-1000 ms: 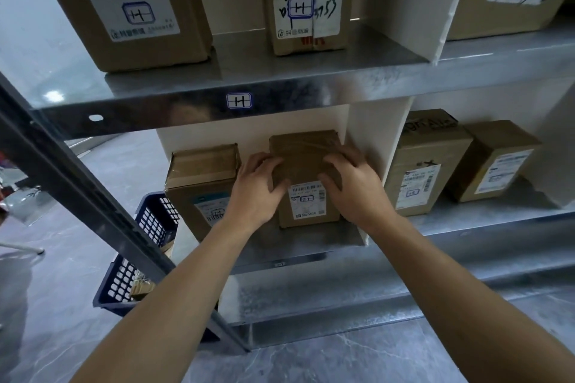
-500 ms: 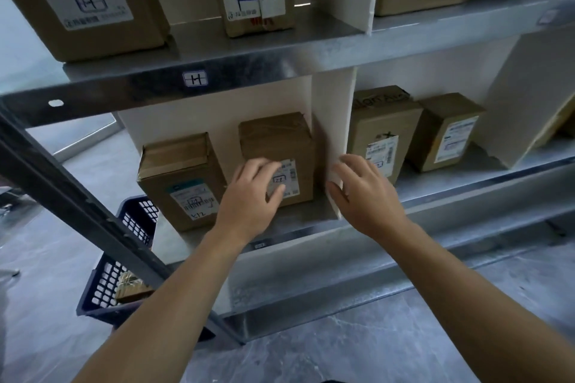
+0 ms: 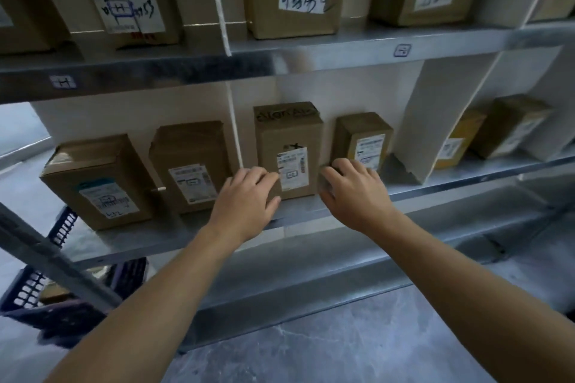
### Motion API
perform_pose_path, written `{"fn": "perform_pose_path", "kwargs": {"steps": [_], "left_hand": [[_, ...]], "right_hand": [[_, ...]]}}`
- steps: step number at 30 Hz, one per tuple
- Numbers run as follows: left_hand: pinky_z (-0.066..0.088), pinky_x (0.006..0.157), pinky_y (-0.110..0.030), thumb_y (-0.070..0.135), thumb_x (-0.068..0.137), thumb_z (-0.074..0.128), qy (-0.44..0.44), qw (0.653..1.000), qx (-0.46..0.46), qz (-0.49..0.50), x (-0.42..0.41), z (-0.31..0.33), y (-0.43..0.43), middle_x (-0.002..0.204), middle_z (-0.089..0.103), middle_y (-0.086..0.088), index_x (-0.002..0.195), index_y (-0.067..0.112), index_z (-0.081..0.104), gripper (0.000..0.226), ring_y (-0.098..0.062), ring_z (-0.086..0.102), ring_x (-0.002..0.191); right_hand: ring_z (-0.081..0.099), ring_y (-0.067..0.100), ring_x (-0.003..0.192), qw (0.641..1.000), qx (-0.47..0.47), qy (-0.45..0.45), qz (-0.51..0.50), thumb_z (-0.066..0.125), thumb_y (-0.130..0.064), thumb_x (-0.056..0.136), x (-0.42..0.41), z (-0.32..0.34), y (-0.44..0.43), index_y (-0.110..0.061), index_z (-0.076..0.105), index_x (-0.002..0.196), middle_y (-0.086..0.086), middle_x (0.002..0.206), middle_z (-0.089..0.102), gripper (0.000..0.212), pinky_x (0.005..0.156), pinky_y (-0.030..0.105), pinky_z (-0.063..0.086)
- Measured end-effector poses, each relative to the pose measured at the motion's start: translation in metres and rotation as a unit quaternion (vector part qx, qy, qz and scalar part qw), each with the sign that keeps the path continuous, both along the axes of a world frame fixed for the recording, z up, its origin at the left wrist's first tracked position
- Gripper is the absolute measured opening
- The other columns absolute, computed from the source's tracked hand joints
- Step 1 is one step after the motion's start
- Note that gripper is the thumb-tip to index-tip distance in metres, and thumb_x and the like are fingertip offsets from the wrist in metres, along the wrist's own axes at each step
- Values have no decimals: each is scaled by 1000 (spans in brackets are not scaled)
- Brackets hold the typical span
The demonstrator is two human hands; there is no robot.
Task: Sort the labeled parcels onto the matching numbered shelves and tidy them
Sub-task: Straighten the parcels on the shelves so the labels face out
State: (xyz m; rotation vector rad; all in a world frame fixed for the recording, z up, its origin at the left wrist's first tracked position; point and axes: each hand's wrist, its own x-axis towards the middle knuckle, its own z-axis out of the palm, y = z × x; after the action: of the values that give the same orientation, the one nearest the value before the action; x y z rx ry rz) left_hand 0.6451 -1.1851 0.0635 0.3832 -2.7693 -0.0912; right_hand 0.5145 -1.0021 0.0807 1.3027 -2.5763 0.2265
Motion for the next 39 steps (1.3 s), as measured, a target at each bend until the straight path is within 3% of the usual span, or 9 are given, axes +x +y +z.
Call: {"fn": "perform_pose_path", "kwargs": {"steps": [8, 13, 20, 25, 34, 39], "left_hand": [[37, 104, -40, 43, 96, 50, 10, 998, -16, 62, -38, 22, 38, 134, 50, 1, 141, 22, 44, 50, -23, 43, 124], [38, 107, -42, 41, 96, 51, 39, 995, -10, 87, -59, 38, 27, 136, 48, 0, 141, 22, 44, 50, -23, 42, 127], [35, 108, -45, 39, 96, 51, 49, 991, 22, 120, -94, 42, -6, 146, 40, -6, 146, 22, 38, 54, -29, 34, 133], [35, 110, -46, 35, 91, 58, 37, 993, 3, 115, -118, 39, -32, 142, 42, -6, 144, 19, 41, 58, -31, 34, 132], [51, 92, -49, 17, 84, 71, 82, 993, -17, 81, -133, 14, -51, 125, 55, -19, 129, 5, 57, 49, -42, 50, 114], [48, 96, -49, 24, 91, 53, 114, 991, -1, 64, -138, 6, -61, 126, 53, -20, 130, 2, 55, 45, -41, 51, 114]], "right_hand": [[57, 33, 108, 999, -34, -9, 28, 47, -39, 100, -34, 11, 17, -16, 59, 119, 8, 121, 59, 32, 87, 46, 48], [53, 32, 116, 996, -53, -50, 49, 50, -39, 100, -53, 23, -4, -16, 54, 130, 9, 131, 55, 38, 94, 48, 48], [51, 36, 120, 994, -50, -78, 53, 54, -37, 98, -92, 30, -47, -18, 49, 137, 12, 138, 49, 43, 93, 49, 48], [49, 43, 126, 991, -45, -108, 71, 57, -32, 97, -120, 28, -73, -21, 41, 149, 12, 148, 41, 55, 92, 52, 51], [50, 39, 124, 965, -106, -196, 141, 62, -22, 97, -156, 4, -103, -16, 47, 144, 15, 149, 32, 51, 100, 46, 51], [39, 35, 132, 956, -127, -222, 145, 64, -23, 96, -164, -9, -112, -18, 44, 147, 11, 152, 24, 55, 108, 48, 45]]}}
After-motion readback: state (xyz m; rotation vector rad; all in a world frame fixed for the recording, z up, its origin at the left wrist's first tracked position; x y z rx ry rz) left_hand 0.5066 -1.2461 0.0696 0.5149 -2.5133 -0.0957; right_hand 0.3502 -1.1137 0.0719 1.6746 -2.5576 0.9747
